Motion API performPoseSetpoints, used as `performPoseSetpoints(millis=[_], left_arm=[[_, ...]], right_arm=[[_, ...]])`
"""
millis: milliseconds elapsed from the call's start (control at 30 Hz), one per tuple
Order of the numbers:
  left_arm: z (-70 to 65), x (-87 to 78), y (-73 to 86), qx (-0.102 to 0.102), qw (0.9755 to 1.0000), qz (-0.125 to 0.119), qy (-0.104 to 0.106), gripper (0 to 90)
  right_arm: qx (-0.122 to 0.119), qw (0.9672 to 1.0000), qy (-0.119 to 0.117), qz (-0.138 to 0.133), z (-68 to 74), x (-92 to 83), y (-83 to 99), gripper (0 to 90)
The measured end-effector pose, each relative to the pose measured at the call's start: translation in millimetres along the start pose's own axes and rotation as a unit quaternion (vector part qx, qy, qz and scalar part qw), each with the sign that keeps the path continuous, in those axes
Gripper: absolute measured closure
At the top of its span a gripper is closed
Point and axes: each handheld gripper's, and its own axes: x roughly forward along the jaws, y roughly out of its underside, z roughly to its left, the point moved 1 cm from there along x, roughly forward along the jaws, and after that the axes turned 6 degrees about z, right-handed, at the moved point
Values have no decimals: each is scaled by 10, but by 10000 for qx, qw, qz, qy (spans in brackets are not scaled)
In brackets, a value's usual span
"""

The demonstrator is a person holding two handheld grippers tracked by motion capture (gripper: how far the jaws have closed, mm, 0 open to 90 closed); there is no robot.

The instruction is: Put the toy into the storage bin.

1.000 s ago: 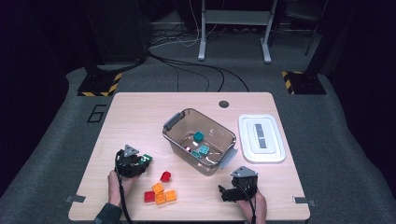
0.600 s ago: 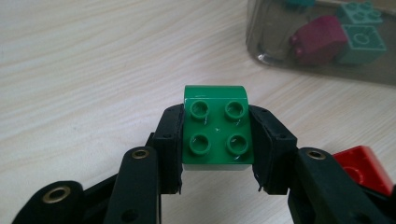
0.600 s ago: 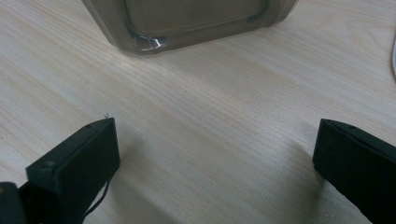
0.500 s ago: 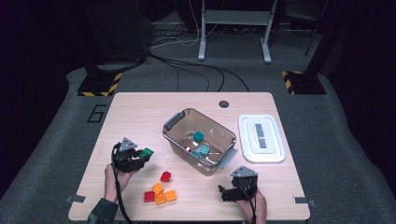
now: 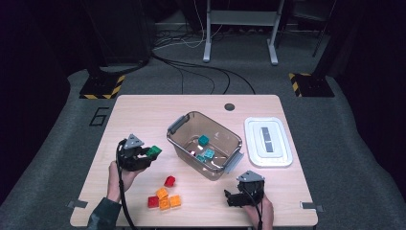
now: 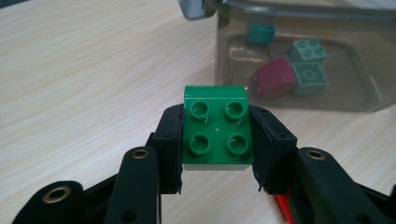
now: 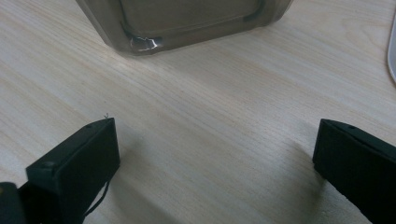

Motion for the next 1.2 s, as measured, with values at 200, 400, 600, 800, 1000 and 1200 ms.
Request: performPoseSetpoints(millis=[200,400,600,800,1000,1200], left_arm=[[-14,-79,-132,88,9999,-83,40,587],[-23,-148,-254,155,9997,-170,92,587],[-18,-232,-376,222,9994,-245,86,587],[-39,-343,-552,398,9986,-333,35,587],[-96,-362,-778,562,9976,-396,79,587],[-194,-310,-990,753,9962,-391,171,587]], right_arm=[[10,10000,-2,-3,-1,0,0,0],[11,10000,-2,0,0,0,0,0],[13,10000,-1,0,-1,-1,0,0],[13,10000,-2,1,0,0,-1,0],[7,10000,-2,0,0,-1,0,0],[6,10000,-3,-3,-1,0,0,0]])
